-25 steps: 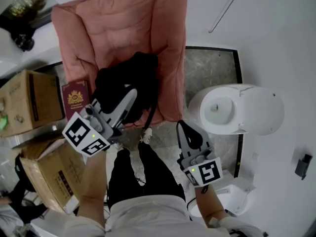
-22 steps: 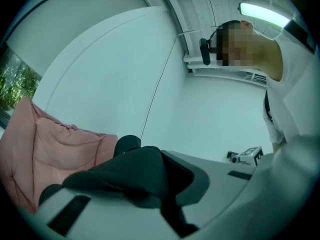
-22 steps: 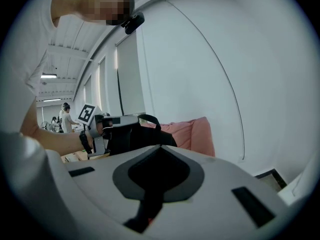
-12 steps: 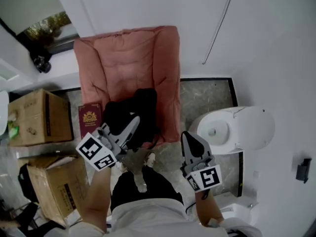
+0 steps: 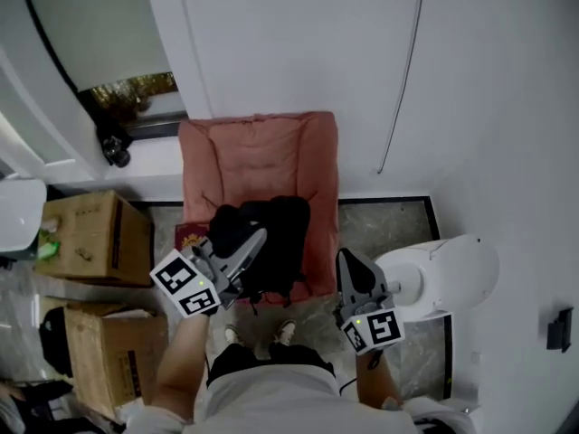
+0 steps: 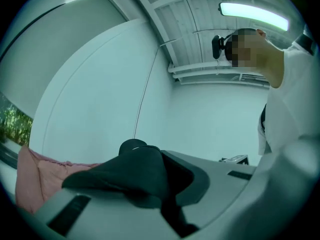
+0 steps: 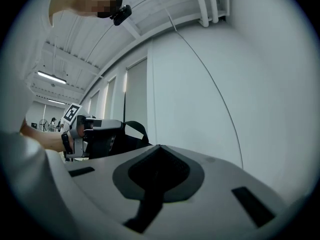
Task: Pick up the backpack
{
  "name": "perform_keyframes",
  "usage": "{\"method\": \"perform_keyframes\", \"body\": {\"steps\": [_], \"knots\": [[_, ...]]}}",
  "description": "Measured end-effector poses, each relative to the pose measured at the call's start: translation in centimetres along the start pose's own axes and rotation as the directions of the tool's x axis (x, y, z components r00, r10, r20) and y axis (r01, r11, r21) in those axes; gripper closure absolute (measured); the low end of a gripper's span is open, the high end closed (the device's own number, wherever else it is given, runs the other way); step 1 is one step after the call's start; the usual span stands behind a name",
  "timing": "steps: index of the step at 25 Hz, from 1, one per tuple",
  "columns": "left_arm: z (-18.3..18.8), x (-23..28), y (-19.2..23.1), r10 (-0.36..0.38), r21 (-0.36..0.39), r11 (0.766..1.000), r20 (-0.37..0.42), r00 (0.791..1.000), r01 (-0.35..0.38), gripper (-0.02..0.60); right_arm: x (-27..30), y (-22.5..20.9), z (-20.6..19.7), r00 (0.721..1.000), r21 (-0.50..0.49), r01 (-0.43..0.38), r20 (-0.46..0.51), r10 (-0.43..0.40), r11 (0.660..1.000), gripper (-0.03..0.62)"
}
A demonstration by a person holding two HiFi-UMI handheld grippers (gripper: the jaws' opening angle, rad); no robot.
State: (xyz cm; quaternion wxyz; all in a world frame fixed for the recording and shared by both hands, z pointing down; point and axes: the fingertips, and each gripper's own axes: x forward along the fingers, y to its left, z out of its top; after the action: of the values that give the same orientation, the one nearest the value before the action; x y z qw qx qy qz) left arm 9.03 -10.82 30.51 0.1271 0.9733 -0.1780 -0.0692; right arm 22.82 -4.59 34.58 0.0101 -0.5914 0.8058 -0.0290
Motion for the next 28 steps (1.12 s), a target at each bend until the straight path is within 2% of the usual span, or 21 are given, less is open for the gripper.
{"method": "perform_keyframes", "body": {"steps": [5,10,17,21,28], "knots": [[4.3,-1.8,-0.4,0.029,0.059,0.998,0.015,0.999,-0.03,0.565,0.4,1.2,3.1,0.998,-0.053,0.011,0.057,-0.008,0.999,0.572],[7.1,-4.6,-0.7,0.056,0.098,0.994,0.021,0.998,-0.058,0.566,0.2,2.3,4.7,0.996,-0.066,0.049,0.082,-0.043,0.997,0.572],[10.3,-7.6,-0.3,0.157,0.14,0.977,0.034,0.987,-0.16,0.566,-0.2,1.5,6.0,0.993,-0.068,0.071,0.102,-0.064,0.995,0.572],[11.2,-8.4,-0.1,0.202,0.186,0.961,0.035,0.979,-0.205,0.566,0.3,2.1,7.9,0.989,-0.07,0.041,0.145,-0.03,0.997,0.572],[15.3,-13.4,0.4,0.298,0.193,0.929,0.117,0.947,-0.316,0.566,2.2,4.0,9.8,0.983,-0.074,-0.026,0.179,0.039,0.997,0.572]]}}
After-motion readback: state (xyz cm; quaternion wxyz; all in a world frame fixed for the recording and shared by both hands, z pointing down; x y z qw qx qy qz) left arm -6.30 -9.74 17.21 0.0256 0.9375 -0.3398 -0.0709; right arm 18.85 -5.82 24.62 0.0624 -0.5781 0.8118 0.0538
